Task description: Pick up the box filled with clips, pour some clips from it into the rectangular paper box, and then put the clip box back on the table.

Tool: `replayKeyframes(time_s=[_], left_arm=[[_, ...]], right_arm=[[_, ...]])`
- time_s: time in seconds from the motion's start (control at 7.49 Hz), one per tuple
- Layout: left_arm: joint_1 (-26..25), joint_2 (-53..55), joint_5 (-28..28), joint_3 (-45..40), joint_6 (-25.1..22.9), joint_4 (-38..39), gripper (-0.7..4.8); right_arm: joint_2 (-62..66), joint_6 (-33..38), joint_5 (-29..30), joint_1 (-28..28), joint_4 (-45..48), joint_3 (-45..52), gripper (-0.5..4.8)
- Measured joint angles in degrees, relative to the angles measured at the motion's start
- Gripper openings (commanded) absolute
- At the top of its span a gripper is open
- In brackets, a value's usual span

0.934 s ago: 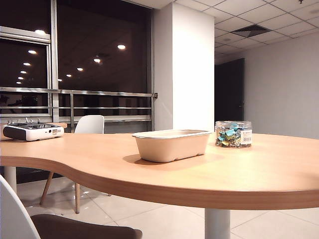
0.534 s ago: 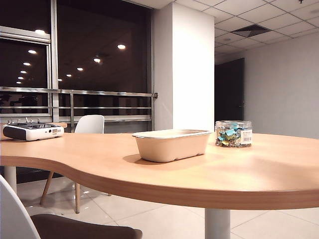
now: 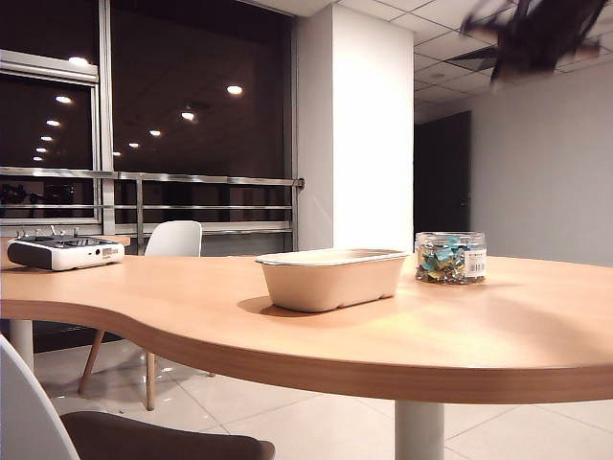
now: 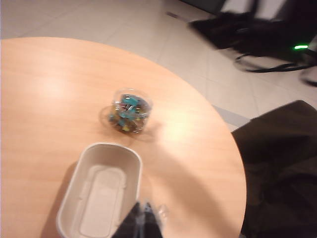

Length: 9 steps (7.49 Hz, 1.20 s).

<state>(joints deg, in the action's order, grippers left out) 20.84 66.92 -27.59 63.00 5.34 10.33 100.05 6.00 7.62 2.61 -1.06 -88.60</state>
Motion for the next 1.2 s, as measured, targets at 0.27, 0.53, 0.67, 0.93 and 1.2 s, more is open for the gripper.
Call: replayKeyframes(time_s=[0.27, 0.53, 0.67, 0.93, 1.2], left_arm=[[-0.2, 0.0, 0.7, 0.2, 0.0, 0.0, -0.06], [-0.2, 0.0, 0.7, 0.2, 0.0, 0.0, -0.06], [-0.2, 0.0, 0.8, 0.2, 0.0, 0.2, -0.06], [-0.2, 0.0, 0.7, 0.2, 0.0, 0.2, -0.06], [-0.2, 0.0, 0.7, 0.2, 0.0, 0.2, -0.06]], right_arm=[[12.3, 0.2, 0.2, 0.2, -0.4, -0.3, 2.74], [23.8, 3.8, 1.6, 0.1, -1.5, -12.7, 2.51], [30.0, 3.9, 2.9, 0.1, -9.4, -20.4, 2.51], [30.2, 3.9, 2.9, -0.2, -9.3, -20.7, 2.51], [32.7, 3.9, 2.8, -0.7, -10.6, -20.7, 1.94]])
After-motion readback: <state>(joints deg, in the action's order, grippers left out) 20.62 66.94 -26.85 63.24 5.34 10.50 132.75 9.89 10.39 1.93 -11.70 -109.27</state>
